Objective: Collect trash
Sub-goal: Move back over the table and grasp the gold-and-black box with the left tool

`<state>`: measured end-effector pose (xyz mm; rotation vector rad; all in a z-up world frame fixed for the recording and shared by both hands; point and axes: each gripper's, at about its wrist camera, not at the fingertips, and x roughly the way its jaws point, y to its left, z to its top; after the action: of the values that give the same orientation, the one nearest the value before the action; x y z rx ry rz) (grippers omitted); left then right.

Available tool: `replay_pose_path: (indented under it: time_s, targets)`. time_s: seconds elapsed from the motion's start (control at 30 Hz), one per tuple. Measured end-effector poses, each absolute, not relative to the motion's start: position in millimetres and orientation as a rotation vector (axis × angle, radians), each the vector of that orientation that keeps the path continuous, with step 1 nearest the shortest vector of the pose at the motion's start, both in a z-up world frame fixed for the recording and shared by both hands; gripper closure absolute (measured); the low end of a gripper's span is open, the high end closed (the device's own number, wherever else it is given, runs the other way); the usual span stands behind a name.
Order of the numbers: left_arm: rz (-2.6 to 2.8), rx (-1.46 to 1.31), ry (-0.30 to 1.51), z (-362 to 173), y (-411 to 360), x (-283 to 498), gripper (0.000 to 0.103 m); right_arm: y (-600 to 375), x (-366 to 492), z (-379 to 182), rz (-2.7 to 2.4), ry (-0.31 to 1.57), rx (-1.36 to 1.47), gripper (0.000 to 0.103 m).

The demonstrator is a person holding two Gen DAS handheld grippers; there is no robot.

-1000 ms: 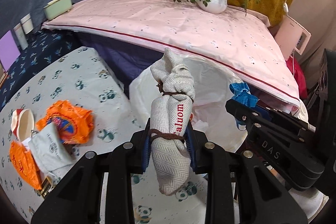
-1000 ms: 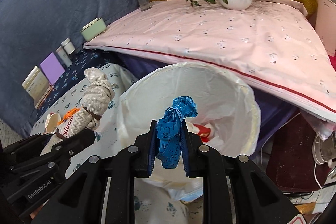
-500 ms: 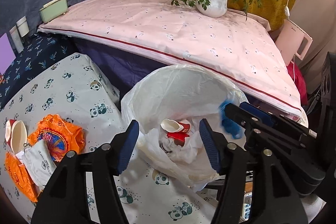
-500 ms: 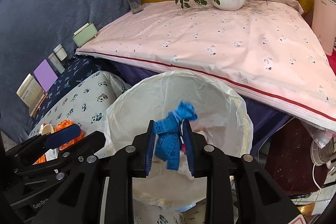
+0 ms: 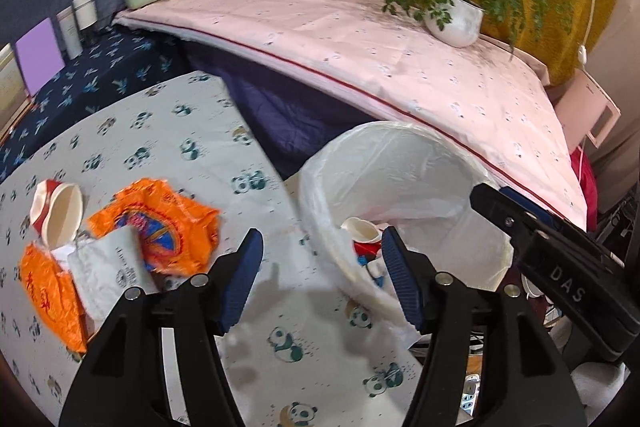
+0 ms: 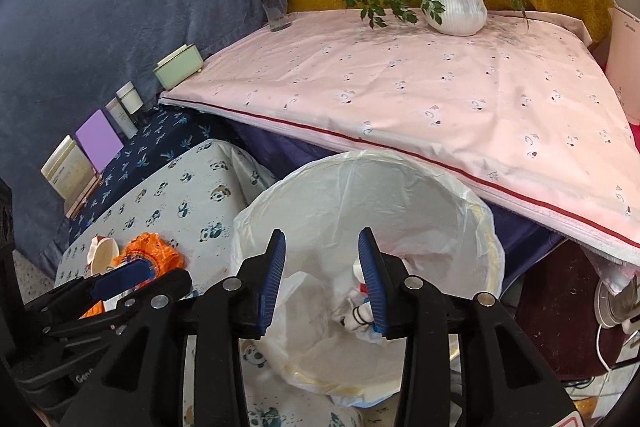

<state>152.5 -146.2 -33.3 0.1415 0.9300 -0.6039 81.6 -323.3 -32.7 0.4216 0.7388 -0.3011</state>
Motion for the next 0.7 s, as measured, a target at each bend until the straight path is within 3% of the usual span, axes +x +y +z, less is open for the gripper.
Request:
replay_pose_path:
  time_s: [0.3,0.7]
  targets:
    - [-0.472,0.094,0.93,-28.8,-96.4,154.9,0.042,-280.0,84.5,-26.2,-0.222,0.755,0.381,0.064]
    - [-0.242,-0.011,0.945,-35.1,-10.4,148.9,0.016,-215.2,85.9,-25.8,-0.107,0.792,0.318,0.064]
